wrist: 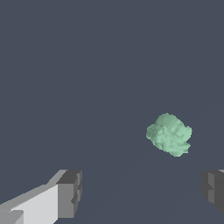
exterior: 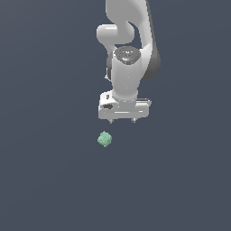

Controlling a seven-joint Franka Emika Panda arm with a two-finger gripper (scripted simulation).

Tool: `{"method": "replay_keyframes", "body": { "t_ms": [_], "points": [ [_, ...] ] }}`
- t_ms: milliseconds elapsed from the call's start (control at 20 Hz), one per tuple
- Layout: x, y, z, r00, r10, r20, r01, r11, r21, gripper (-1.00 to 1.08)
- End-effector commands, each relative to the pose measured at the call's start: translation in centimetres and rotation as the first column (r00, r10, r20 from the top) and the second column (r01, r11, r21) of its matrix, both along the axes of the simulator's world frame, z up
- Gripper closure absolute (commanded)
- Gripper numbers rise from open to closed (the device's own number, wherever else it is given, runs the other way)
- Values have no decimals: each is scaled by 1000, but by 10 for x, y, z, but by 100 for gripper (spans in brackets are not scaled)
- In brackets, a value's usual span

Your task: Pick up the object and move it to a goal position.

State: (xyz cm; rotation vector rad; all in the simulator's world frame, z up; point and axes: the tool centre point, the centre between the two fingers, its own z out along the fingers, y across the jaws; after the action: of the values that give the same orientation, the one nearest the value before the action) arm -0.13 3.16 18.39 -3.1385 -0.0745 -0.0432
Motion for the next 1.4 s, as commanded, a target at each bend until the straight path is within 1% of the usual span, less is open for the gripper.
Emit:
{"method": "replay_keyframes", "body": {
  "t_ms": [0,400,850,1150,1350],
  "points": [
    [0,0,0,1000,0,0,0,1000,0,-92],
    [-4,-11,2,1000,-21,-4,21,1000,10,-92],
    [-3,-13,0,999,-36,-5,36,999,11,-92],
    [0,-21,-11,994,-110,-9,110,994,13,-92],
    [3,-31,-23,981,-193,-14,193,981,14,-92]
  ]
}}
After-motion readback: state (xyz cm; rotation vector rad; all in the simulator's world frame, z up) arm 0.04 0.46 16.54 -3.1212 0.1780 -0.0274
